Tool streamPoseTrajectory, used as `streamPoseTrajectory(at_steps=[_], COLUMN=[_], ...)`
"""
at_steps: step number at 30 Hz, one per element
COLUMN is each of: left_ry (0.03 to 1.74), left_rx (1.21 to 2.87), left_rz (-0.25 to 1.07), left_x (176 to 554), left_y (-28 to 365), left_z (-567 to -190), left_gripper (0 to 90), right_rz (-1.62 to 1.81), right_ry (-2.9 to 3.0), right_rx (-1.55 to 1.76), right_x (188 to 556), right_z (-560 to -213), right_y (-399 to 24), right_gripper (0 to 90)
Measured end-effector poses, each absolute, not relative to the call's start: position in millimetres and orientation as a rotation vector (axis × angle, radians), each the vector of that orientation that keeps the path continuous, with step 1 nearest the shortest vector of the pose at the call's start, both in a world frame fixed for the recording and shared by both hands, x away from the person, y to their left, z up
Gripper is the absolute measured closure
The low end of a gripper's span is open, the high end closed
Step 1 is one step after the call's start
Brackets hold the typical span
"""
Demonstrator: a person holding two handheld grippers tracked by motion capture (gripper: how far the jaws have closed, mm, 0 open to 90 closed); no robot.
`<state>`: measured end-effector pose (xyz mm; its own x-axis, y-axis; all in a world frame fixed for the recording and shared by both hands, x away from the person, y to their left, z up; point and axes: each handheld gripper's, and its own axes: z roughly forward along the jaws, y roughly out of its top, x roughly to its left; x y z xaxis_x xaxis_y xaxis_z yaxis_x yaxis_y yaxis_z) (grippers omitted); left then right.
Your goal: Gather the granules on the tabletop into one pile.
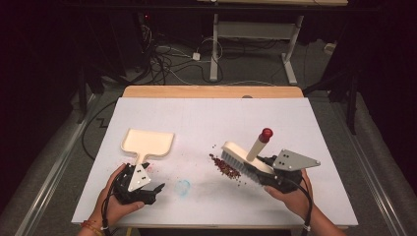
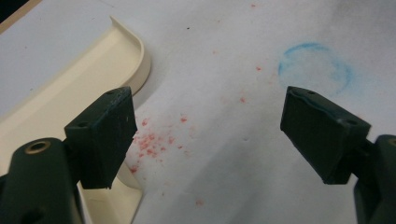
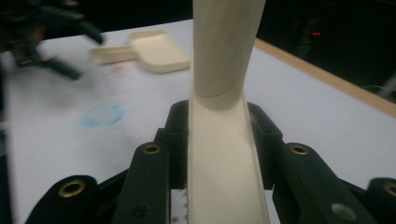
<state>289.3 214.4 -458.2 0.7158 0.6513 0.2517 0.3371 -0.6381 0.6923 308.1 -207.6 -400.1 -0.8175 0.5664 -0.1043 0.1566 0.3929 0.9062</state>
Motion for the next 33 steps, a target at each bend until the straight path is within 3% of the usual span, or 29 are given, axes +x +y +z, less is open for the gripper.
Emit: streamPoseTrajectory(at_steps=[10, 22, 33], left_ry=[0.745, 0.733, 0.726], left_rx=[2.305, 2.332, 2.346], left_rz=[0.65, 0.634, 0.623], left_x=[290, 294, 295], left_y=[212, 209, 206], left_z=[-459, -462, -465], left_gripper=[17.8, 17.8, 17.8], right_rz=[1.45, 1.541, 1.524], right_ry=[2.592, 2.621, 2.634], right_rx=[0.337, 0.226, 0.129], right_x=[306, 369, 389], right_z=[-434, -445, -441], right_y=[-200, -195, -176], right_gripper=[67.7, 67.1, 67.4])
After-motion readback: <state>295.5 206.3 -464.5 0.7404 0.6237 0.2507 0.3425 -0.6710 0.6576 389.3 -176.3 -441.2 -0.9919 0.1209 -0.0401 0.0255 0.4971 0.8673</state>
